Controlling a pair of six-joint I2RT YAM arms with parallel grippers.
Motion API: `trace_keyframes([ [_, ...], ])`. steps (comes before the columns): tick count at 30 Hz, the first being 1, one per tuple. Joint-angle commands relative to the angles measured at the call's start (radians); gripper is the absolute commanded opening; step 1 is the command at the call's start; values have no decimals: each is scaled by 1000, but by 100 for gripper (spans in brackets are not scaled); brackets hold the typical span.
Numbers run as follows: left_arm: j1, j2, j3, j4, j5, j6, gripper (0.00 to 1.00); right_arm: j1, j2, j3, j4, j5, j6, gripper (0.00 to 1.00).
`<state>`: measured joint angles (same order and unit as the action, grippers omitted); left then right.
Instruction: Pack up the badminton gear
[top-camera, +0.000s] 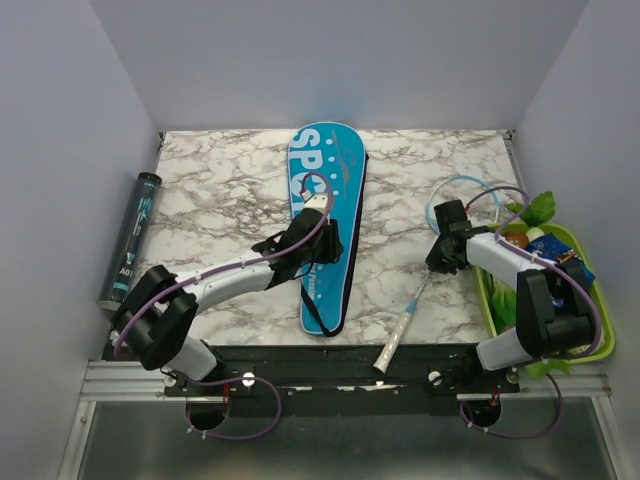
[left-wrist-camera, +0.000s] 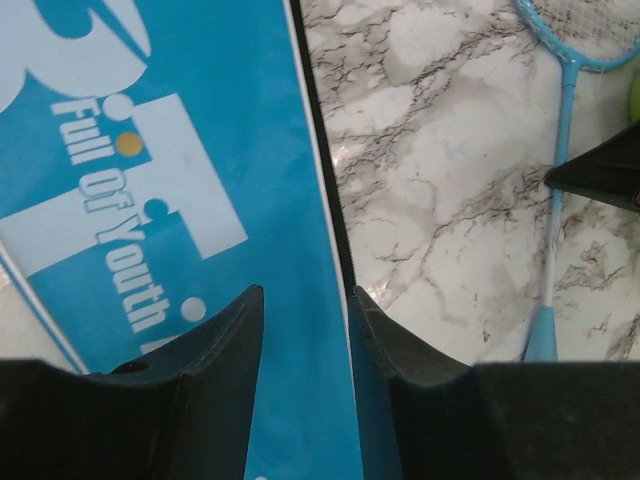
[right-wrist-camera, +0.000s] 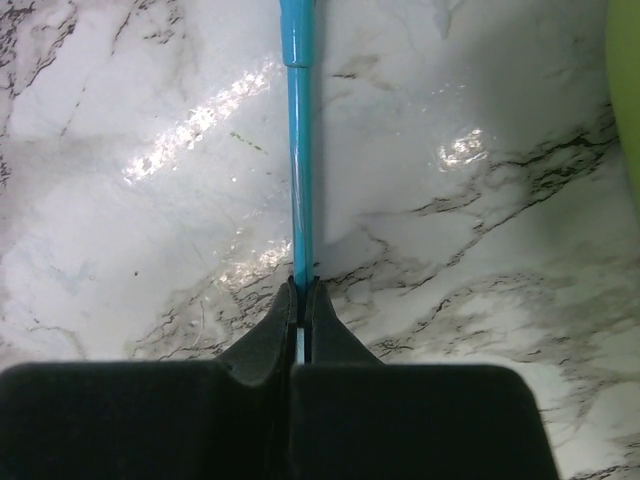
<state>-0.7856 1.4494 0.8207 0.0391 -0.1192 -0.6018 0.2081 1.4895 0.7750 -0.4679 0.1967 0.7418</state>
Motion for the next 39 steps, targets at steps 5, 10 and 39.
trace_keyframes([
  [5,-63,176,205,-108,15,57,49,-1,-92,4,17,-86,-100,1],
  [10,-118,296,340,-252,-83,126,50,8,-159,-16,5,-126,-147,1],
  [39,-228,505,514,-453,-484,220,48,39,-284,-83,-2,-240,-190,1],
])
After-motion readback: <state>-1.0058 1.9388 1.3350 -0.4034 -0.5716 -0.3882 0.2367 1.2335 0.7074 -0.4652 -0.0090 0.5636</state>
